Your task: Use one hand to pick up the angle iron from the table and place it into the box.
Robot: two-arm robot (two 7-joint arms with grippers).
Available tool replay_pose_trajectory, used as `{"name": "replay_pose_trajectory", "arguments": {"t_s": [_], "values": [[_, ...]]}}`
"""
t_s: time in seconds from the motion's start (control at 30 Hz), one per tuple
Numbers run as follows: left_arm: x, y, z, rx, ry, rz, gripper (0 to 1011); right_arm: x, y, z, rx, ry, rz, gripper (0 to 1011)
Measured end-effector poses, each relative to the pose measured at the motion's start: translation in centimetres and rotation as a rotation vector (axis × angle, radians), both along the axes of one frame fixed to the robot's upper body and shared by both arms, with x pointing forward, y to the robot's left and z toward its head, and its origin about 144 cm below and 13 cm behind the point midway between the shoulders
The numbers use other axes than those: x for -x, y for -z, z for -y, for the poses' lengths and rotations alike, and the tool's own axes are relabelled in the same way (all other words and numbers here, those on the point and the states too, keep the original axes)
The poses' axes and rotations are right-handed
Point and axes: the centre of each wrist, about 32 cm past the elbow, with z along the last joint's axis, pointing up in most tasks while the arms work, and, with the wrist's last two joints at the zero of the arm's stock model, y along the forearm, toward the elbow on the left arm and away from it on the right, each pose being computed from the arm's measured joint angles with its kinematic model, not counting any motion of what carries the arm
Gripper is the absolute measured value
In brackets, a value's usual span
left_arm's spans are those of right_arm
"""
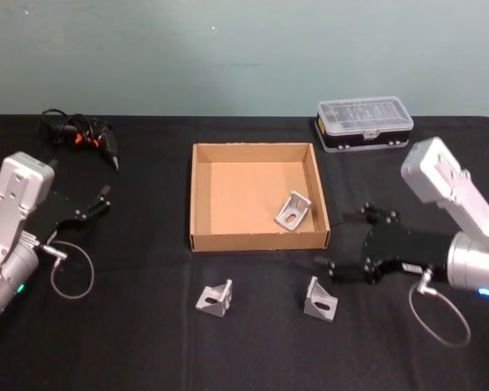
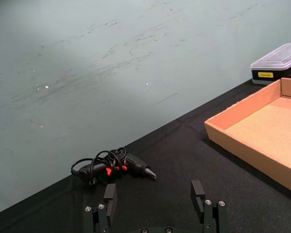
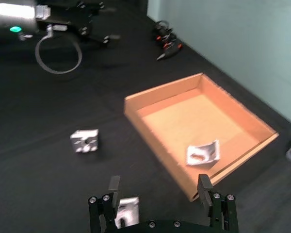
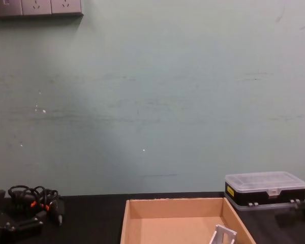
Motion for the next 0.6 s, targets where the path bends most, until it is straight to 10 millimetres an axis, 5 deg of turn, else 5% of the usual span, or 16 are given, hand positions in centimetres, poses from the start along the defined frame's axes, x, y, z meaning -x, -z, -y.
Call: {"name": "replay_pose_trajectory", "arguments": {"t_s": [0.6], "values": [[0.0, 0.0, 0.0, 0.0, 0.0, 0.0, 1000, 1.7, 3.1, 0.1, 0.004, -0.044, -0.12, 1000]]}}
